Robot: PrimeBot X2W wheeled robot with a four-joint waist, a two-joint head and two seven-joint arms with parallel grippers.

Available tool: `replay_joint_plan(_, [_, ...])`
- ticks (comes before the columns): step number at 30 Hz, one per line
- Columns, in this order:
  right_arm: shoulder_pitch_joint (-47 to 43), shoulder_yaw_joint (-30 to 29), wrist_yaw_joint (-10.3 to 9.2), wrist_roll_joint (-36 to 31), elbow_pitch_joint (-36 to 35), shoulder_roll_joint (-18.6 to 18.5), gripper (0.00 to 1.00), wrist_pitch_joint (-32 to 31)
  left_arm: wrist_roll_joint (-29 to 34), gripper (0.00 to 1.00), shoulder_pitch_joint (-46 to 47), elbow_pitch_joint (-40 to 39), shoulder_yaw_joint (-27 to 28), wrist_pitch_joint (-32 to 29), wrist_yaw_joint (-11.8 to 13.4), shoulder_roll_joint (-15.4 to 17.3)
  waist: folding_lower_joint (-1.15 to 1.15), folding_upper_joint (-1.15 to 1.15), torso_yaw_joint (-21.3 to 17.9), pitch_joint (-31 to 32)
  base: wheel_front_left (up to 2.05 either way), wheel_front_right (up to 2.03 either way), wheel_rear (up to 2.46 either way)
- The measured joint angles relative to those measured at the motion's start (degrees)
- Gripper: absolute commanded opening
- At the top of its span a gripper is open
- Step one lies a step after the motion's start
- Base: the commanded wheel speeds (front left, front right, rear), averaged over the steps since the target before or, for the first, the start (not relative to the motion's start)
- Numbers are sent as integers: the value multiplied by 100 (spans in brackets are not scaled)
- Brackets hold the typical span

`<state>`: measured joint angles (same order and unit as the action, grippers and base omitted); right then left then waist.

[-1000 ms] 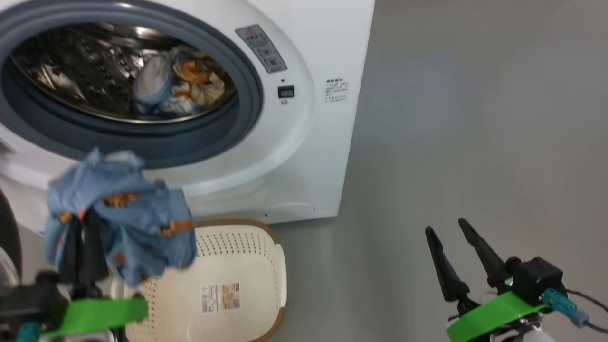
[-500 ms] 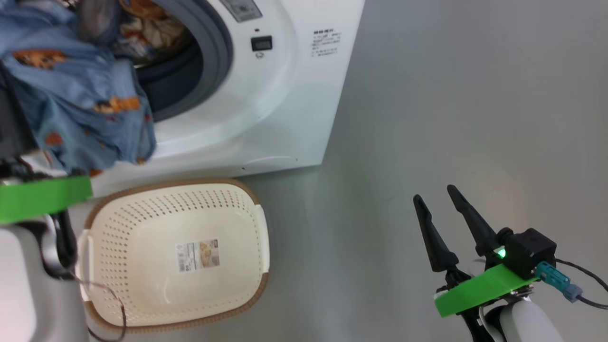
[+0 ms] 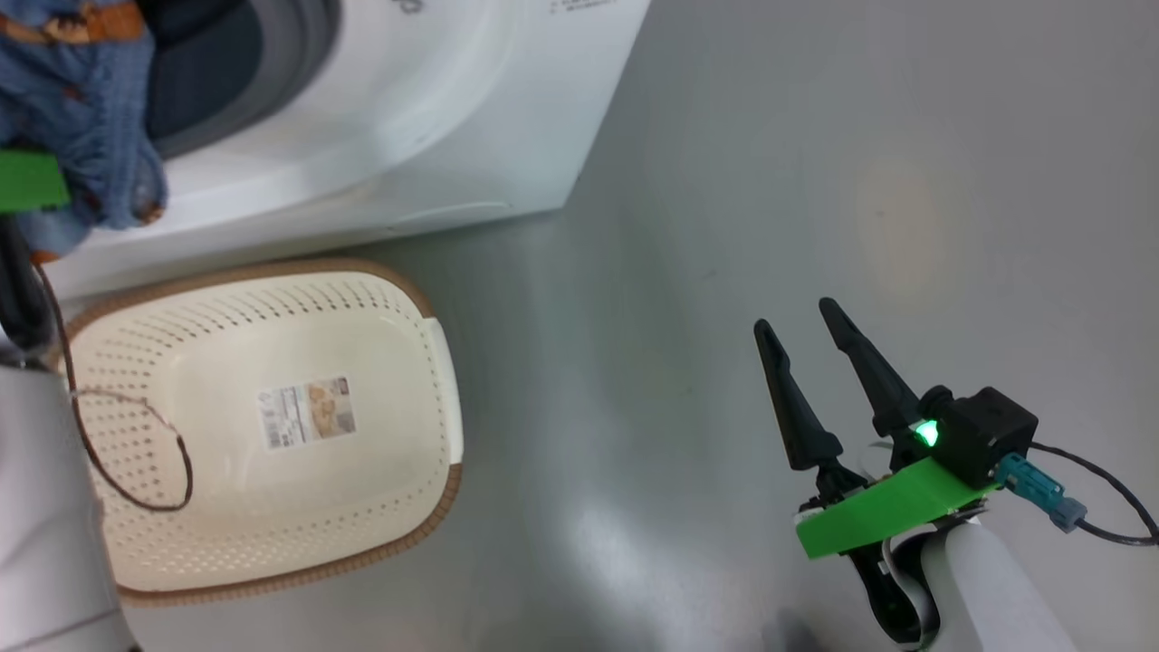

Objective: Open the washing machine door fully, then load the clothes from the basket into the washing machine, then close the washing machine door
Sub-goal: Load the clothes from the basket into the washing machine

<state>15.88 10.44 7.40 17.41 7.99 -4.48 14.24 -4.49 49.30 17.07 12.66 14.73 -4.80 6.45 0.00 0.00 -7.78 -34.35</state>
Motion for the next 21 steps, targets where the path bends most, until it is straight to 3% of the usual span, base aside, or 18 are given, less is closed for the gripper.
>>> replay_joint_plan(11, [202,110,0,43,52,64,100,7,38,0,946,1671,-160,-4,-109,374,0,0,-220,-591,0,0,0])
replay_joint_plan(21, [247,313,0,90,98,89,100,7,26,0,2444,2835,-513,-519,-208,771,0,0,-284,-816,0,0,0])
